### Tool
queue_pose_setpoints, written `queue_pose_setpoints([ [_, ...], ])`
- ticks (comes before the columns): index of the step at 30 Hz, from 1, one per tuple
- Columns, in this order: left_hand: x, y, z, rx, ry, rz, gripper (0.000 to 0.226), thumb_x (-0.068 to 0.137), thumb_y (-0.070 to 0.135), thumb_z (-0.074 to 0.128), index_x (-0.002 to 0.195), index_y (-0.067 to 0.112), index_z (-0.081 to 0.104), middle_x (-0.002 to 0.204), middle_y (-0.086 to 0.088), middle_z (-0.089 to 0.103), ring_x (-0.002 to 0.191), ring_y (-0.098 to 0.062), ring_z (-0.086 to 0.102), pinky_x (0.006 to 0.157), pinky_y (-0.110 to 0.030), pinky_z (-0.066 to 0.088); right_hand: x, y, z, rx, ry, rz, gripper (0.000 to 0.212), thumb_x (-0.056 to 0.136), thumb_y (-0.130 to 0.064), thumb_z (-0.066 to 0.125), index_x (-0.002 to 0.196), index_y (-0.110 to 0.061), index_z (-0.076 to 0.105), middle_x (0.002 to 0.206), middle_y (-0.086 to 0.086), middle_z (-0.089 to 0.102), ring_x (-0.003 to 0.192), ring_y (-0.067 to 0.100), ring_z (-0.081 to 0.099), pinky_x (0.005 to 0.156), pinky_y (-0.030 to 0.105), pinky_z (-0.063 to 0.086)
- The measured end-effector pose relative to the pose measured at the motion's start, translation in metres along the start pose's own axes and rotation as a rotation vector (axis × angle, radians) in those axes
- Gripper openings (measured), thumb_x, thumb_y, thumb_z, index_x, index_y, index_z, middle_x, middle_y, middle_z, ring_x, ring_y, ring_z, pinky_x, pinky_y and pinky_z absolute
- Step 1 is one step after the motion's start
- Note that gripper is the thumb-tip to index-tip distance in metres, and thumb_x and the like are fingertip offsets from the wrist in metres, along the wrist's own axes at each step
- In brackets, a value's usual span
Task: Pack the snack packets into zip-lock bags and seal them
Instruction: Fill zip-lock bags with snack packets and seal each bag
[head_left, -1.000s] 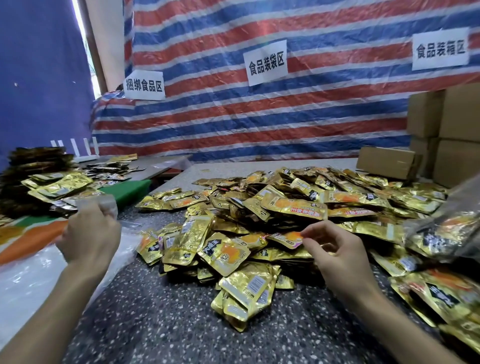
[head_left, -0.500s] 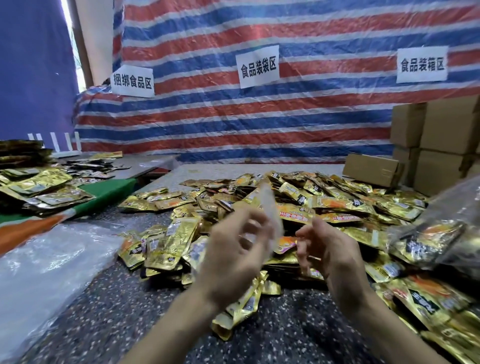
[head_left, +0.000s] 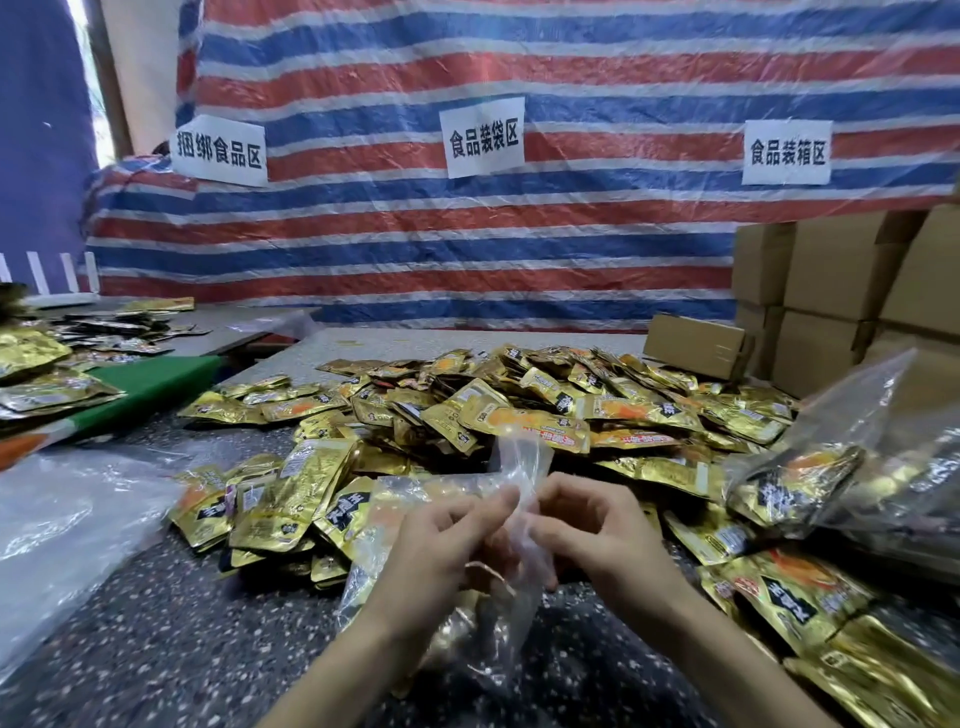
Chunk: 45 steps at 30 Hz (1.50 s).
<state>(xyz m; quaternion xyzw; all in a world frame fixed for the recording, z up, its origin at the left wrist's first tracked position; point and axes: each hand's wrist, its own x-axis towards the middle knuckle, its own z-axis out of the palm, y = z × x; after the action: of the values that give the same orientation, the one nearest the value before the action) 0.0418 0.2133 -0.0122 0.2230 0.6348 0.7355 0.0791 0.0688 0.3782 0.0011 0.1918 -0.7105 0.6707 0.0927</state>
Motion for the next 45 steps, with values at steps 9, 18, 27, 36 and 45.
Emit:
queue_pose_setpoints([
  [9, 0.004, 0.005, -0.008, -0.295, 0.116, -0.168, 0.030, 0.077, -0.009, 0.067, 0.101, -0.002, 0.050, 0.087, -0.027, 0.062, 0.062, -0.030, 0.055, 0.044, -0.028, 0.050, 0.001, -0.003, -0.005, 0.104, 0.101, 0.030, 0.009, 0.075, -0.017, 0.065, 0.066, -0.017, 0.067, 0.073, 0.024, 0.060, 0.062, 0.026, 0.055, 0.057, 0.037, 0.049],
  [18, 0.005, 0.010, -0.016, -0.286, 0.213, 0.078, 0.034, 0.061, -0.002, 0.076, 0.094, 0.000, 0.069, 0.067, -0.008, 0.062, 0.054, -0.021, 0.055, 0.047, -0.029, 0.051, 0.007, 0.006, -0.016, 0.093, 0.341, -0.063, 0.019, 0.074, -0.021, 0.059, 0.058, -0.010, 0.058, 0.054, 0.010, 0.053, 0.049, 0.023, 0.047, 0.048, 0.032, 0.043],
  [27, -0.005, 0.014, -0.015, 0.118, 0.500, 0.548, 0.035, 0.076, 0.036, 0.064, 0.058, 0.009, 0.049, 0.051, 0.001, 0.043, 0.046, -0.009, 0.040, 0.044, -0.022, 0.038, 0.003, 0.001, -0.021, 0.260, 0.228, -0.140, 0.046, 0.092, -0.044, 0.047, 0.060, -0.014, 0.059, 0.061, 0.011, 0.054, 0.057, 0.023, 0.049, 0.055, 0.029, 0.044],
  [36, -0.003, 0.005, -0.012, 0.274, 0.590, 0.541, 0.033, 0.077, 0.014, 0.057, 0.056, -0.005, 0.040, 0.047, -0.011, 0.038, 0.045, -0.018, 0.037, 0.040, -0.030, 0.036, 0.013, 0.031, -0.019, -0.762, 0.248, -0.102, 0.032, 0.090, -0.011, 0.067, 0.113, -0.034, 0.068, 0.116, -0.024, 0.055, 0.115, -0.009, 0.048, 0.092, 0.008, 0.035],
  [45, 0.001, 0.002, -0.010, -0.040, 0.516, 0.375, 0.031, 0.094, 0.011, 0.059, 0.065, 0.006, 0.046, 0.051, 0.000, 0.049, 0.037, -0.021, 0.048, 0.037, -0.027, 0.044, 0.061, 0.029, -0.047, -1.112, 0.436, 0.029, 0.068, 0.082, 0.002, 0.061, 0.143, -0.025, 0.049, 0.144, -0.004, 0.049, 0.131, 0.019, 0.038, 0.112, 0.036, 0.031],
])
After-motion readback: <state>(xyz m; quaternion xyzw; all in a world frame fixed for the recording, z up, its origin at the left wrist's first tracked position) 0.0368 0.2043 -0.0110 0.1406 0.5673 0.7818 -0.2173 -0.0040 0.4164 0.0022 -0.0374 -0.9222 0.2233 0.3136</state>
